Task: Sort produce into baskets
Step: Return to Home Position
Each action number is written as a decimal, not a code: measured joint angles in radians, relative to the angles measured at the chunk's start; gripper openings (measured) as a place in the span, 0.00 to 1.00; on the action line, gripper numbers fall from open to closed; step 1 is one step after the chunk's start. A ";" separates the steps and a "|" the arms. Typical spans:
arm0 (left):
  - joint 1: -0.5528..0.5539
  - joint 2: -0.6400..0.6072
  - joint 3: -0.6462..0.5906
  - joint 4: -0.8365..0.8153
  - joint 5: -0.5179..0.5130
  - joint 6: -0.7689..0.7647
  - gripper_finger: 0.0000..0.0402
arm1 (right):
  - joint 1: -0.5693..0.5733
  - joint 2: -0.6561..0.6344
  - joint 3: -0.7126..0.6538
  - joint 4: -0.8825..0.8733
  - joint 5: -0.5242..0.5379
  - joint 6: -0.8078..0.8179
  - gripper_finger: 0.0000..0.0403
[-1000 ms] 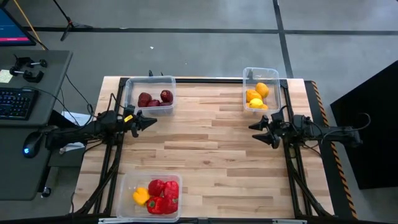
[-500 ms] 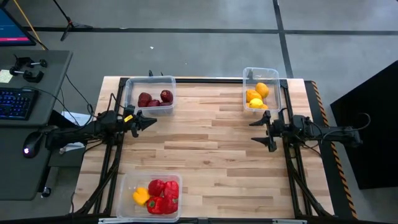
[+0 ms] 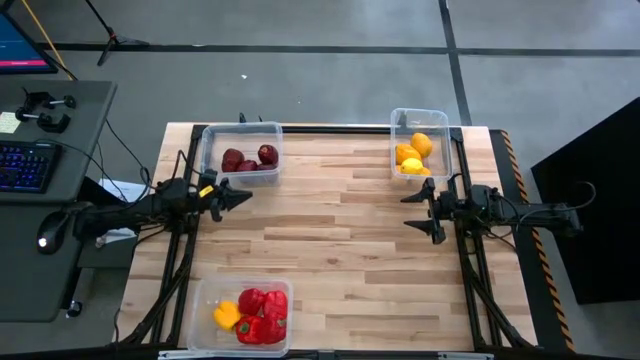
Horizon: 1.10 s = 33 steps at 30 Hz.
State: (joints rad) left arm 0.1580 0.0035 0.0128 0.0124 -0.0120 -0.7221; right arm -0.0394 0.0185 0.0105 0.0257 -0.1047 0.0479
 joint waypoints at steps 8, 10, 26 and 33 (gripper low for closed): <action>-0.022 0.002 0.000 0.000 0.001 0.000 0.01 | 0.000 0.000 0.000 0.000 0.000 -0.002 0.73; -0.022 0.002 0.000 -0.001 0.001 0.000 0.01 | 0.000 0.000 0.000 0.000 0.000 -0.002 0.73; -0.022 0.002 0.000 0.000 0.001 0.000 0.01 | 0.000 0.000 0.000 0.000 0.000 -0.003 0.73; -0.022 0.002 -0.001 -0.001 0.001 0.000 0.01 | 0.000 0.000 0.000 0.000 0.000 -0.003 0.73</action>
